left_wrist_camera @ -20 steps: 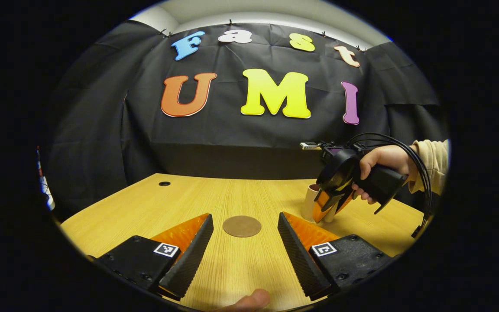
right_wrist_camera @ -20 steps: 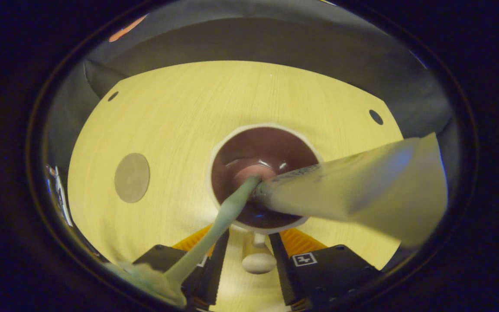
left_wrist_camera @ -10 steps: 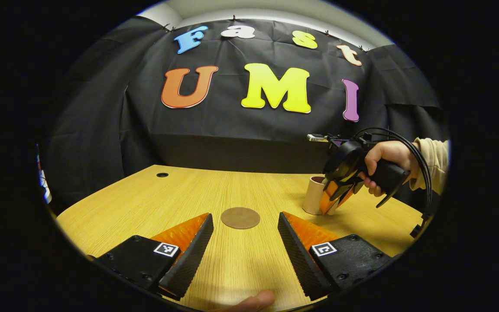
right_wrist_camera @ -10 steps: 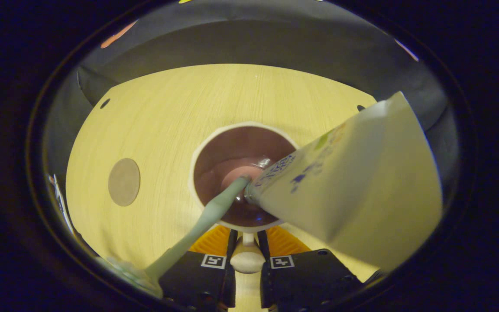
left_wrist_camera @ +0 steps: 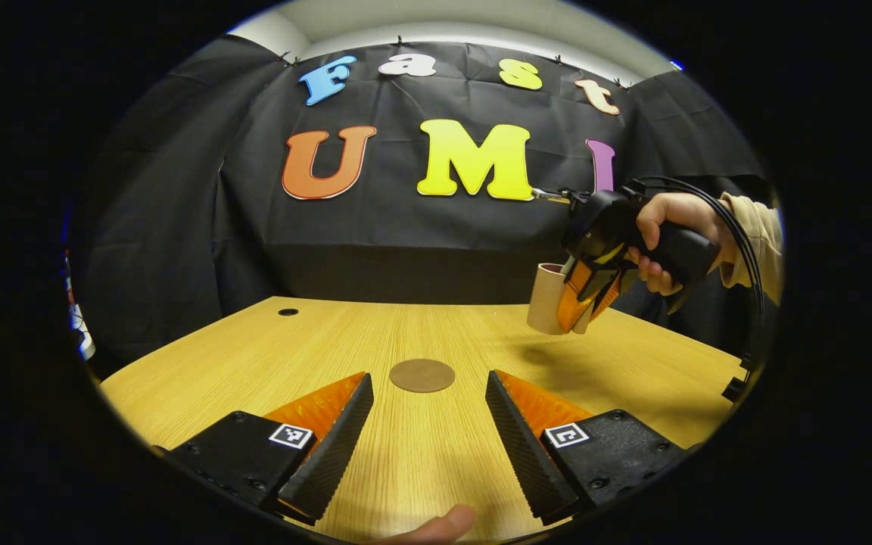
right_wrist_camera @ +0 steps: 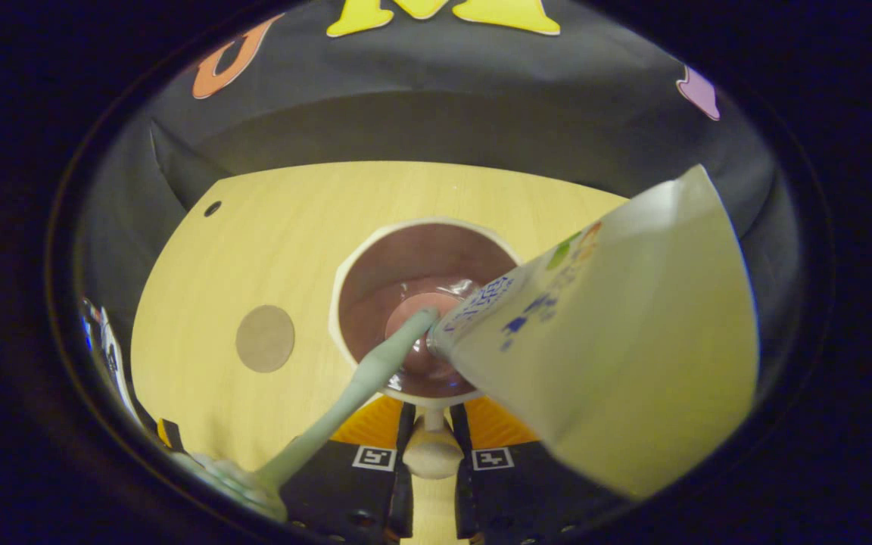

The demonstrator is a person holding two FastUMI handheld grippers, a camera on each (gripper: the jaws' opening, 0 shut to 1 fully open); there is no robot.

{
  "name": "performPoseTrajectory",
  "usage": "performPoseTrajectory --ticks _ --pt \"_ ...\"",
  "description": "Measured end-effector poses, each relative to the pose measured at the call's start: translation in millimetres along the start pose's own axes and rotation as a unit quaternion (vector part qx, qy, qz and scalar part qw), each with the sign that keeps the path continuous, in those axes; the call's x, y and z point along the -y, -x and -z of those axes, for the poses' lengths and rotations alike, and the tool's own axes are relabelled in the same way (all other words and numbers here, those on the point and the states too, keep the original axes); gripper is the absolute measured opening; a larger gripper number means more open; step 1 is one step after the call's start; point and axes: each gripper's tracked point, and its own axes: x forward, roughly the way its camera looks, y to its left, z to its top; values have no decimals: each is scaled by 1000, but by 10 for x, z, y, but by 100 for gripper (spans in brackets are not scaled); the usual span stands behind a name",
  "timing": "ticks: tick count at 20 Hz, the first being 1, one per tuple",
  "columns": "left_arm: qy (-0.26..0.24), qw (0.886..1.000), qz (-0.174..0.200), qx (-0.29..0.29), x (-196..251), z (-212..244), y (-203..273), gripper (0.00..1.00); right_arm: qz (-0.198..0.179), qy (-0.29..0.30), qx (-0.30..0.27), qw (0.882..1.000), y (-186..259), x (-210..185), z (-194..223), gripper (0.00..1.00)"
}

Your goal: Put the toothbrush and toothpaste on the desktop into the cup, then pick up the cup and place it on the coaster on the desktop.

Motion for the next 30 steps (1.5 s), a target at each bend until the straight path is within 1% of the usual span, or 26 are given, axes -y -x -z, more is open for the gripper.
performPoseTrajectory --ticks 1,3,5,6,7,8,9,10,11,12,15,18,21,22,23,25,27,28,29,30 --pt "-3 1000 -4 3 -18 -7 38 95 -6 11 -1 1000 0 -127 -2 22" --pt "-5 1000 -7 10 -66 -15 122 95 -19 21 0 1000 11 -436 -11 21" --pt "-4 1000 -5 15 -58 -9 168 95 -31 36 -3 999 -11 -756 8 21" --pt "-2 1000 -7 15 -95 -8 204 95 -36 43 -6 998 -31 -925 22 24" --pt "0 1000 -7 16 -108 -6 233 95 -41 51 -11 998 -52 -1074 36 24" --pt "2 1000 -6 17 -105 -9 260 95 -46 58 -13 997 -99 -1225 49 21" --pt "3 1000 -6 18 -116 -1 278 95 -47 67 -17 997 -144 -1372 56 22" --pt "3 1000 -7 18 -135 5 299 95 -49 72 -20 996 -175 -1494 69 19" --pt "3 1000 -9 17 -166 15 319 95 -51 77 -24 995 -226 -1597 69 21" --pt "4 1000 -13 17 -197 10 336 95 -52 83 -28 995 -291 -1684 77 22" --pt "5 1000 -16 17 -257 12 367 95 -52 91 -40 994 -423 -1875 96 21" --pt "3 1000 -18 16 -280 -18 350 95 -55 86 -46 994 -498 -1932 101 22" --pt "2 1000 -11 18 -229 -38 349 95 -36 90 -52 994 -580 -1896 127 22" --pt "3 1000 -7 19 -215 -31 341 95 -37 94 -60 993 -588 -1910 150 22" --pt "3 1000 -5 18 -189 -31 343 95 -38 94 -51 994 -577 -1939 115 22" --pt "7 1000 -2 14 -170 2 338 95 -43 90 -55 994 -593 -1917 149 24" --pt "11 1000 -2 7 -148 33 324 95 -54 100 -47 992 -547 -1941 144 26" --pt "12 1000 -3 5 -142 48 324 95 -64 103 -42 992 -500 -1969 142 31" --pt "11 1000 -3 2 -119 55 316 95 -69 104 -35 992 -462 -1974 132 39" --pt "8 1000 -5 -1 -120 71 314 95 -72 102 -27 992 -435 -1958 132 53"
